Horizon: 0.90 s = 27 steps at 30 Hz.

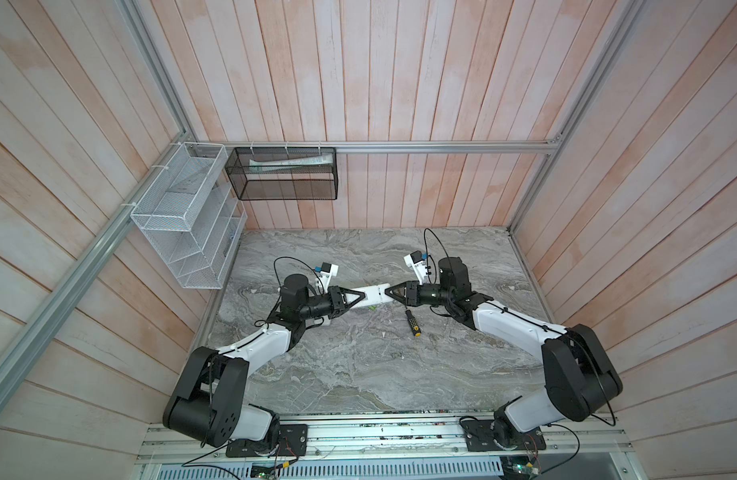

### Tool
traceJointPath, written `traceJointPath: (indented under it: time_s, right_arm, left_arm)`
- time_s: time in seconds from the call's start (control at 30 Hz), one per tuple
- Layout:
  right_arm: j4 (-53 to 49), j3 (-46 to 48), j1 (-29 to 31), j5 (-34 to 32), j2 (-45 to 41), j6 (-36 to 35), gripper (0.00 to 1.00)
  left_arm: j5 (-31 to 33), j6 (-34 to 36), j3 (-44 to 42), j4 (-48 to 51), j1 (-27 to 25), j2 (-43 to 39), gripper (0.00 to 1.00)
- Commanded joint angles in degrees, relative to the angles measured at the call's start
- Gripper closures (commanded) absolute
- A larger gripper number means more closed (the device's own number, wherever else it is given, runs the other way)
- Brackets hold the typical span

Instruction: Unload the batteries from the remote control

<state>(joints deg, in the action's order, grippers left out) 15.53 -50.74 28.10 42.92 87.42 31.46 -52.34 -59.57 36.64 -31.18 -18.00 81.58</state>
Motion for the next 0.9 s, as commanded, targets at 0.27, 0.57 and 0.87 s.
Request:
traceJointPath:
  time_s: [0.27, 0.57, 0.87]
  right_arm:
    - [-0.23, -1.20, 0.29, 1.46, -0.73, -0.26, 0.76]
    - [0.67, -2.65, 1.54, 3.79, 1.22, -0.26, 0.75]
    - [-0.56, -4.00, 1.78, 3.08, 2.54, -0.53, 0.80]
  left_arm:
    - [0.49, 1.12, 1.33, -0.22, 0.16, 0.69, 1.00]
    - [0.32, 1.46, 1.41, -0.29, 0.16, 0.50, 1.00]
    - [0.20, 1.72, 1.66, 0.11, 0.16, 0.04, 1.00]
